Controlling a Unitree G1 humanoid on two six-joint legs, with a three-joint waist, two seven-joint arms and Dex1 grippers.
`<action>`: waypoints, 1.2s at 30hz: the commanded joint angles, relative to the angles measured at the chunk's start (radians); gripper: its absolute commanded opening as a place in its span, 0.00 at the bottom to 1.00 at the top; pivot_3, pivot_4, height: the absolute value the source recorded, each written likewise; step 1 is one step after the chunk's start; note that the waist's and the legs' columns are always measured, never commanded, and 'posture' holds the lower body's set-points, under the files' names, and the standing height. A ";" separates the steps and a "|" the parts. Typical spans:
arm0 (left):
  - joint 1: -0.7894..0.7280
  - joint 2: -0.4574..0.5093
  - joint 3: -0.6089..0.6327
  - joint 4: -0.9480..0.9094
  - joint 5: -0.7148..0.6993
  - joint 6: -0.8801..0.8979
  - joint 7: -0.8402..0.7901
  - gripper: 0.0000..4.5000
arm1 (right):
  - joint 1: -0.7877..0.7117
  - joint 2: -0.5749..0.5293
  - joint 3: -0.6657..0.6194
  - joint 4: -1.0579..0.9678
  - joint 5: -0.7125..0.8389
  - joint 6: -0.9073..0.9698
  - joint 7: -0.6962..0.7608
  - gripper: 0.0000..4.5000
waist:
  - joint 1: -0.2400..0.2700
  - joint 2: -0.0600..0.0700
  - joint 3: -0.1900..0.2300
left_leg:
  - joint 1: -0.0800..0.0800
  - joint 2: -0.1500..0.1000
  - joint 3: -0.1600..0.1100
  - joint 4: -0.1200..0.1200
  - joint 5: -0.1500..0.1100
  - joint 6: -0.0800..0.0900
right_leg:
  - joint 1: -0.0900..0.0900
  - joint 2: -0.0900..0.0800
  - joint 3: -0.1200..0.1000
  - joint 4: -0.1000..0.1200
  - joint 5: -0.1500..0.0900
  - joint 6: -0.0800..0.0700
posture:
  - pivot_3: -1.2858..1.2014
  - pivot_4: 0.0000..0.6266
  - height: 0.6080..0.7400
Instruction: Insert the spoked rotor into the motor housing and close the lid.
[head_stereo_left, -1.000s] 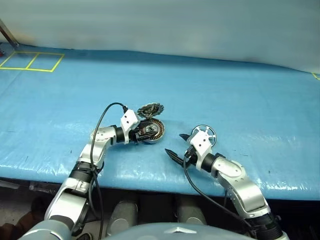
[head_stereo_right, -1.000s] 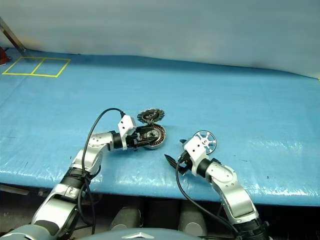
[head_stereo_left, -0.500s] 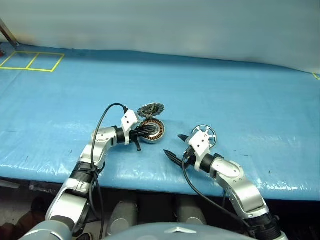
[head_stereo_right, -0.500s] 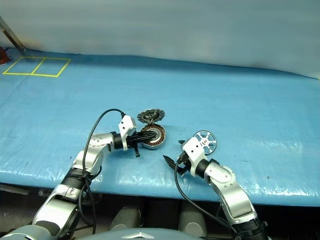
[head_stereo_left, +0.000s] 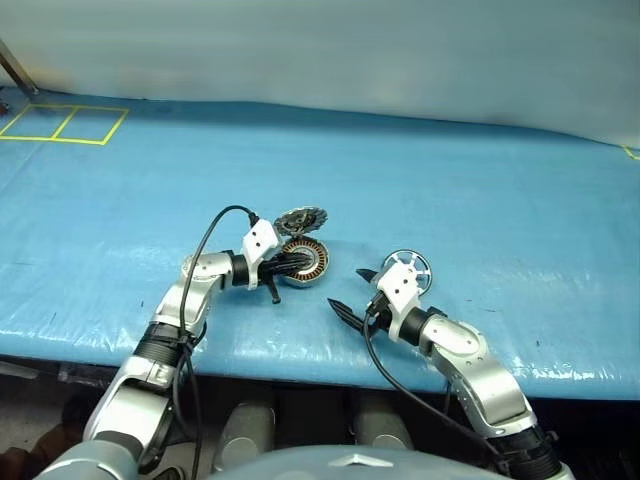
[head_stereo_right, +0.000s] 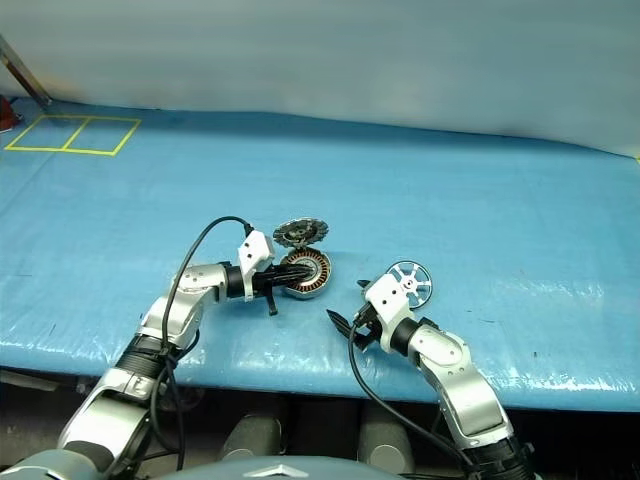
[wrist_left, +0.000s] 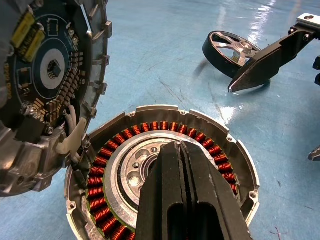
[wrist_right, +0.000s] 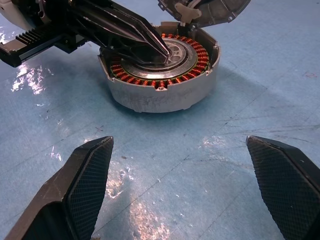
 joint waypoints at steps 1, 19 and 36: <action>0.024 0.013 0.002 0.002 0.015 0.011 0.013 0.01 | -0.012 0.005 0.000 -0.007 -0.004 -0.024 -0.003 1.00 | -0.001 0.000 0.000 | 0.000 0.000 0.000 0.000 0.000 0.000 | 0.000 0.000 0.000 0.000 0.000 0.000 | 0.52 0.24 1.00; 0.001 -0.015 0.095 -0.053 -0.119 0.048 0.009 0.01 | -0.025 0.013 0.013 0.017 -0.023 -0.038 0.000 1.00 | 0.001 0.000 0.000 | -0.001 0.000 0.000 0.000 0.000 0.000 | -0.001 0.000 0.000 0.000 0.000 0.000 | 0.52 0.24 1.00; -0.030 -0.008 -0.045 0.055 0.069 0.073 0.057 0.01 | -0.009 0.022 0.013 0.006 -0.027 -0.038 -0.007 1.00 | 0.001 0.000 -0.001 | 0.000 0.000 0.000 0.000 0.000 0.000 | 0.001 0.000 0.000 0.000 0.000 0.000 | 0.52 0.24 1.00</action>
